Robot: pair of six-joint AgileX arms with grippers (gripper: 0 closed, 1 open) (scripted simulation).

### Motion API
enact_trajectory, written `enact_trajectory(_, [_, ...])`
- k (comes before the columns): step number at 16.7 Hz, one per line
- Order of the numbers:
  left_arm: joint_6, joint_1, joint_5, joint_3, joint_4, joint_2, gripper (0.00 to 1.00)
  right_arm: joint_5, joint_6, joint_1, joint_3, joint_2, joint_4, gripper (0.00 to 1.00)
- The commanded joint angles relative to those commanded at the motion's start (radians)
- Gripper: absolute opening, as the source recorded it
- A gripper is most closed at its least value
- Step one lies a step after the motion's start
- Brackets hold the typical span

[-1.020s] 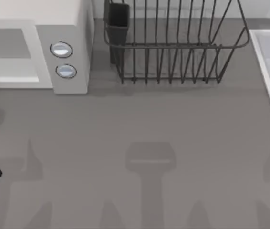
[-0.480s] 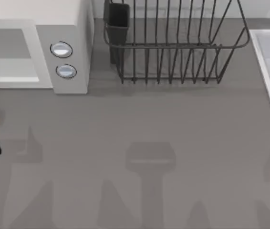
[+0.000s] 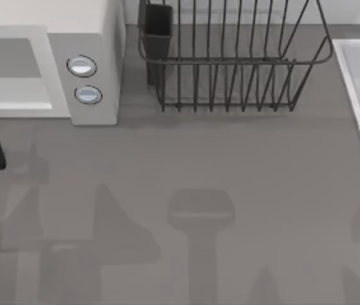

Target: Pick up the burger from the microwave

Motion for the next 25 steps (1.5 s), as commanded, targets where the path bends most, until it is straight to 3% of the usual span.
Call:
enact_trajectory(7, [0.032, 0.075, 0.082, 0.122, 0.441, 0.666, 1.00, 0.000, 0.000, 0.000, 0.000, 0.000, 0.000, 1.00])
enact_trajectory(12, [0.048, 0.111, 0.122, 0.182, 0.656, 0.991, 1.00, 0.000, 0.000, 0.000, 0.000, 0.000, 0.000, 1.00])
enact_trajectory(16, [0.053, 0.123, 0.134, 0.201, 0.725, 1.095, 1.00, 0.000, 0.000, 0.000, 0.000, 0.000, 0.000, 1.00])
enact_trajectory(21, [0.038, 0.120, 0.138, 0.176, 0.742, 1.030, 1.00, 0.000, 0.000, 0.000, 0.000, 0.000, 0.000, 1.00])
enact_trajectory(25, [0.035, 0.107, 0.126, 0.247, 0.689, 1.069, 1.00, 0.000, 0.000, 0.000, 0.000, 0.000, 0.000, 1.00])
